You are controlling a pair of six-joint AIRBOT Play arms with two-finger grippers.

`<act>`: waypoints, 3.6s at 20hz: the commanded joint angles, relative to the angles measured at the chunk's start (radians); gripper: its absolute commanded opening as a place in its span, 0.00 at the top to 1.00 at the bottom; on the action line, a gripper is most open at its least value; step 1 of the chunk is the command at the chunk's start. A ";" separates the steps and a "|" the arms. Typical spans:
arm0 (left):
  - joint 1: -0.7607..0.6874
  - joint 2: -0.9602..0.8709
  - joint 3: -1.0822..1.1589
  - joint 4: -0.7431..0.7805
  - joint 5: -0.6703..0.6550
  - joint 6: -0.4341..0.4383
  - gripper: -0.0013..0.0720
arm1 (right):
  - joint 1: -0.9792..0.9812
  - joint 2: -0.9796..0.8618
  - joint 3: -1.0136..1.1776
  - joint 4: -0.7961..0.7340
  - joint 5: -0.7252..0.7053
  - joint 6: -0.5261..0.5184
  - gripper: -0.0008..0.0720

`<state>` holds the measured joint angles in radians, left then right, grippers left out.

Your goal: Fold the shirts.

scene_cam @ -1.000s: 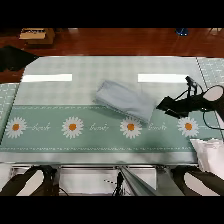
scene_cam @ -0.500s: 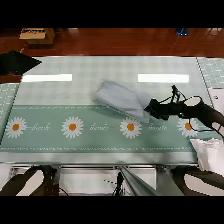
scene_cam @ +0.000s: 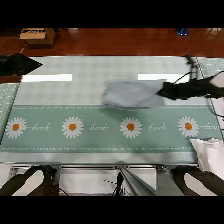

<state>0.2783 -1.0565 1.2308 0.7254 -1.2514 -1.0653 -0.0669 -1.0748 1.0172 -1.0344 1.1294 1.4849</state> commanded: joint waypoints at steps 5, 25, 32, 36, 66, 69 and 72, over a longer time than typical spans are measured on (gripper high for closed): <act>0.000 -0.185 0.000 0.024 0.013 -0.001 0.95 | -0.582 0.360 0.175 -0.475 0.549 0.056 0.96; 0.046 -0.468 0.001 0.027 0.275 0.113 0.96 | -1.098 0.395 0.087 -1.027 0.704 0.024 0.96; 0.161 -0.468 0.001 0.027 0.320 0.113 0.96 | -1.098 0.423 0.034 -1.218 0.655 0.026 0.95; 0.187 -0.468 0.001 0.027 0.343 0.113 0.95 | -1.098 0.424 -0.090 -1.221 0.694 0.026 0.44; -0.692 -0.337 0.172 0.882 0.127 -0.440 0.00 | 0.150 -0.023 0.106 -0.374 0.071 0.072 0.14; -0.692 -0.342 0.172 0.872 0.106 -0.440 0.00 | 0.150 -0.023 0.106 -0.353 0.059 0.052 0.14; -0.690 -0.342 0.172 0.872 0.106 -0.440 0.00 | 0.150 -0.023 0.106 -0.364 0.058 0.051 0.15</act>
<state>-0.4061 -1.4002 1.4033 1.5806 -1.1477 -1.4872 0.0799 -1.0966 1.1217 -1.4059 1.1934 1.5467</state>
